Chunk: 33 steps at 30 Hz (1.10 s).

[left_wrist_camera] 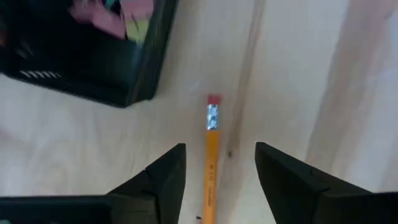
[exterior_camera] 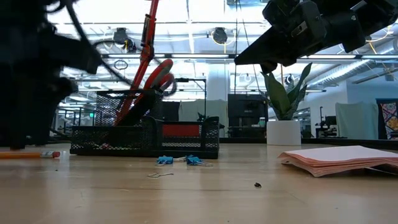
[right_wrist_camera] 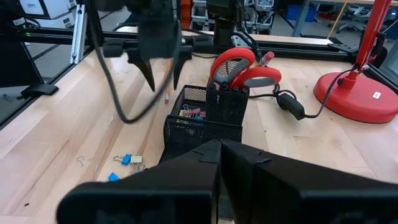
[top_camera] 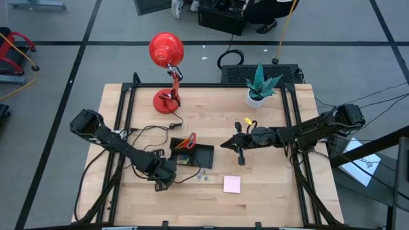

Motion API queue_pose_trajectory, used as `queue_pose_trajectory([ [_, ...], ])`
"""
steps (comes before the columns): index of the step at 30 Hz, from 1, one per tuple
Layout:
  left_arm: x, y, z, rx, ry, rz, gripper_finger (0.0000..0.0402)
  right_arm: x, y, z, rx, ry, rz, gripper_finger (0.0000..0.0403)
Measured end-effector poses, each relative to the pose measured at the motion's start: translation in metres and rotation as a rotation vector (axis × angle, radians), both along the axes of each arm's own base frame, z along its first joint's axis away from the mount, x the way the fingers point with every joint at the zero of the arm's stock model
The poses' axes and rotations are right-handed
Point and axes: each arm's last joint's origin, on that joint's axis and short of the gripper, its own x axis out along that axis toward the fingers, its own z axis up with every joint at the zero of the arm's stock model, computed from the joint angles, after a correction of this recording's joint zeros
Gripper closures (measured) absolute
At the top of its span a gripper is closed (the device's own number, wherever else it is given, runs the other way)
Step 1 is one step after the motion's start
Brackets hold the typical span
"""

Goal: Pick and place office supplies into organizer
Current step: Put the orange pencil into the desk organizer

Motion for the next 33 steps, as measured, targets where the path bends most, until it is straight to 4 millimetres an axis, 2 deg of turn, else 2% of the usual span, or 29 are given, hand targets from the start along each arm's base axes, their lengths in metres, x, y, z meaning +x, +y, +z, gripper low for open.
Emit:
queue_pose_trajectory([
  [5,-0.006,0.007,-0.013,-0.031,0.003,0.023,0.0216,0.0,0.0,0.0,0.0,0.0,0.0,0.0399],
  [14,-0.004,0.013,-0.016,-0.041,0.014,0.024,0.0251,0.0,0.0,0.0,-0.001,-0.005,0.001,0.0399],
  [28,-0.003,0.014,-0.016,-0.031,0.012,-0.011,0.039,0.0,0.0,0.001,-0.002,-0.008,0.001,0.0399],
  [33,-0.003,0.014,-0.016,-0.032,0.0,-0.03,0.0373,0.0,0.0,0.001,0.0,-0.008,0.001,0.0399],
])
